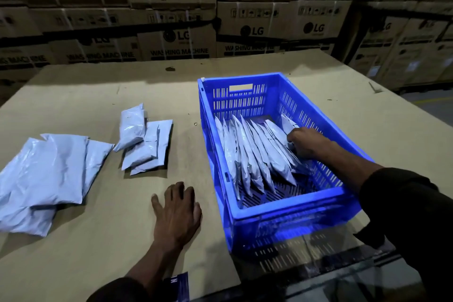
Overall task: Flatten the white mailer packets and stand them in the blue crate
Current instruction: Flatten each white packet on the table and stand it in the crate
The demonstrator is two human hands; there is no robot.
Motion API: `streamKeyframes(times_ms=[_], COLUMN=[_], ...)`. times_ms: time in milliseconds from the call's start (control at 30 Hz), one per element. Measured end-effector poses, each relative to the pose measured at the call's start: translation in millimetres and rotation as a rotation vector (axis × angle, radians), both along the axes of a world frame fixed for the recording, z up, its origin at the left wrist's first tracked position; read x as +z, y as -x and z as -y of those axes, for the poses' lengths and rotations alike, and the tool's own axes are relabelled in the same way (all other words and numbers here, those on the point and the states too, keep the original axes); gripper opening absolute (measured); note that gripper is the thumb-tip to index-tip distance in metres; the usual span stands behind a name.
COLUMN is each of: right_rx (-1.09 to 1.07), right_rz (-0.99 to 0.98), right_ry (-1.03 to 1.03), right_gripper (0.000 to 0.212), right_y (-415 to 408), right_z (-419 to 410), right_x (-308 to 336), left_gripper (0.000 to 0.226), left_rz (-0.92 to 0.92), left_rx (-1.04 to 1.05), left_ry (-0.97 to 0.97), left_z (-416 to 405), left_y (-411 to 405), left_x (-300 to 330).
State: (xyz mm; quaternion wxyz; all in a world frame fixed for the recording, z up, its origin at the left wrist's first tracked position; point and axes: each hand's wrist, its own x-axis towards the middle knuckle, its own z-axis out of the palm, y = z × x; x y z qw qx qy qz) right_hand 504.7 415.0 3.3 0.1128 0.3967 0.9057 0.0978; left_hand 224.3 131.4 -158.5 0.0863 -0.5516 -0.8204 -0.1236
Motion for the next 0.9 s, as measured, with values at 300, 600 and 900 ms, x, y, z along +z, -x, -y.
streamKeyframes(times_ms=[300,600,900], right_rx=[0.018,-0.022,0.021], right_rz=[0.253,-0.15,-0.44], right_ry=[0.118,0.406,0.462], right_gripper=[0.037,0.082,0.085], right_y=[-1,-16,-9], right_z=[-5,-14,-8], right_x=[-12,-22,-18], left_gripper=[0.034,0.036,0.036], left_rz=[0.011,-0.004,-0.016], left_rx=[-0.007,0.007,0.014], left_ry=[-0.026,-0.02,-0.011], left_z=[1,2,3], left_y=[-1,-2,-2], left_x=[2,6,6])
